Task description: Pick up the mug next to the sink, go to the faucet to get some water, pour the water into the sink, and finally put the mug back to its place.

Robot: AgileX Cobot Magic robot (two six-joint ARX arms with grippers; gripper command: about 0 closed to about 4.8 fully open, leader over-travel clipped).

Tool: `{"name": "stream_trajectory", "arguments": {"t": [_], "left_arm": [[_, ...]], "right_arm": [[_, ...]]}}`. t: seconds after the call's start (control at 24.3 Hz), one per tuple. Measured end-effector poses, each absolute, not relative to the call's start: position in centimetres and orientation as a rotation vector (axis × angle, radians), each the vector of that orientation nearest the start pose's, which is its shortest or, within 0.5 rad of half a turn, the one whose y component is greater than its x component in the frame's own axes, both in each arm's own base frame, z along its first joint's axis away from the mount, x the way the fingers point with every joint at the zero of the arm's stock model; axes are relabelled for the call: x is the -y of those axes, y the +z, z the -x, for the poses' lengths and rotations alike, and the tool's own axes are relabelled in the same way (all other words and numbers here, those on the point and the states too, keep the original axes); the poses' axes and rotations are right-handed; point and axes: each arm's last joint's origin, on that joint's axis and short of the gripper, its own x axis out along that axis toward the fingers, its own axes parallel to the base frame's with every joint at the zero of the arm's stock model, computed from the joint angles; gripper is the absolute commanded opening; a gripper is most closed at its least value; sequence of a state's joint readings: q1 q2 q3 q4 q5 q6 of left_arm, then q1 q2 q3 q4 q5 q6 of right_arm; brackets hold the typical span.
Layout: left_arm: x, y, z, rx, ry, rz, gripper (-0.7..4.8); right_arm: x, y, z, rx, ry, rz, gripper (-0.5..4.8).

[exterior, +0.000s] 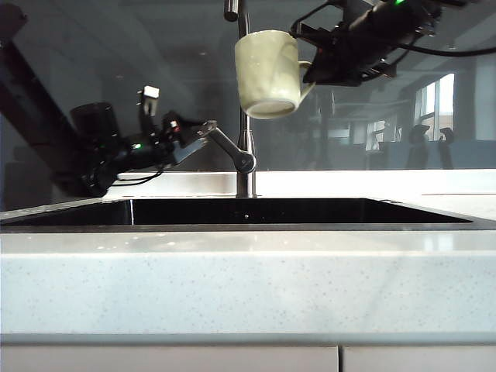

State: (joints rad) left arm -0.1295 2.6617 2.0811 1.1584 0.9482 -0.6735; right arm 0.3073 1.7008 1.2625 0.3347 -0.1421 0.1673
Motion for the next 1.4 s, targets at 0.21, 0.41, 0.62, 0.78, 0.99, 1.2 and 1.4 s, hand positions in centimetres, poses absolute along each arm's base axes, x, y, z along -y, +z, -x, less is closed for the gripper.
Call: {"name": "stream_trajectory", "arguments": {"t": [0.21,0.41,0.62,0.78,0.99,1.2,1.4], "left_arm": [[10.8,19.9,-55.6,0.207,-1.198,0.314,4.45],[10.8,20.2,-55.8,0.211,-1.195,0.302,4.44],[10.8,20.2,-55.8,0.206,-1.197,0.301,4.43],[10.9,20.2,-55.7,0.201,-1.213,0.294,4.3],[11.0,20.2,-55.6,0.174,-1.276,0.272,4.3],[10.9,20.3,-55.5,0.156,-1.293,0.296,4.3],[10.9,20.3,-55.3,0.145,-1.32,0.32,3.98]], "right_arm": [[-13.1,31.6,-39.6,-0.108,0.451,-0.159,-0.07],[-13.9,32.3,-41.9,-0.107,0.455,-0.159,-0.07],[-15.1,32.7,-43.2,-0.107,0.469,-0.158,-0.07],[-16.2,33.7,-43.0,-0.071,0.5,-0.161,-0.07],[-16.4,33.8,-42.9,-0.053,0.507,-0.162,-0.07],[-16.3,34.3,-43.0,-0.006,0.503,-0.167,-0.07],[-16.3,34.4,-43.0,0.003,0.503,-0.168,-0.07]]}}
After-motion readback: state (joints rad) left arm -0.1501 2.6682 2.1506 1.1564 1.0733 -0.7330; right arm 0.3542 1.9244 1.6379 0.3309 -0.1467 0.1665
